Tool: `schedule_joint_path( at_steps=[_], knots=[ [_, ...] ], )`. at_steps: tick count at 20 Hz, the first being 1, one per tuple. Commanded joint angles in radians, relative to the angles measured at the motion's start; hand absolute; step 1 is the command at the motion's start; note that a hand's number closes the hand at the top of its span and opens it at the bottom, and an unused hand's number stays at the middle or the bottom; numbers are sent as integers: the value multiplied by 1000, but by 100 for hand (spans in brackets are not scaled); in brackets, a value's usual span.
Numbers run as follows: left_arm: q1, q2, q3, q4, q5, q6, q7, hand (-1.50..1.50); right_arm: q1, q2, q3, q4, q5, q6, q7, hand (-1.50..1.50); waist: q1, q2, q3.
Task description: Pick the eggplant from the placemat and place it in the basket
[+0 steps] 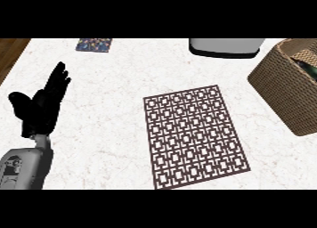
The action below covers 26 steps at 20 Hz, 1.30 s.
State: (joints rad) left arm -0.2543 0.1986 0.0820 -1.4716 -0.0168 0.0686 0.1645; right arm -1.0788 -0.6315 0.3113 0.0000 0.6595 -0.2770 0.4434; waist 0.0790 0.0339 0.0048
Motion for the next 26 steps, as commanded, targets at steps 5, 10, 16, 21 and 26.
schedule_joint_path(
  at_steps=[5, 10, 16, 21, 26],
  knots=[
    [-14, 0, 4, -4, 1, -2, 1, 0, 14, -11, -35, -4, -31, -39, 57, -150, -3, -1, 0],
    [2, 8, 19, 37, -13, 7, -41, 0, 21, -15, -117, -69, -109, -221, 0, -150, -9, 1, 1],
    [37, 15, 18, -6, -8, -4, -25, 0, 0, -14, -232, -126, -211, -369, -28, -150, -19, -12, 0],
    [29, -7, 11, 5, -22, 21, -20, 0, 17, -53, -327, -153, -292, -456, -53, -150, -43, -18, -2],
    [71, 26, 63, -10, 20, -5, -14, 0, 153, -84, -464, -248, -434, -454, -187, -150, -76, -33, -3]
  ],
)
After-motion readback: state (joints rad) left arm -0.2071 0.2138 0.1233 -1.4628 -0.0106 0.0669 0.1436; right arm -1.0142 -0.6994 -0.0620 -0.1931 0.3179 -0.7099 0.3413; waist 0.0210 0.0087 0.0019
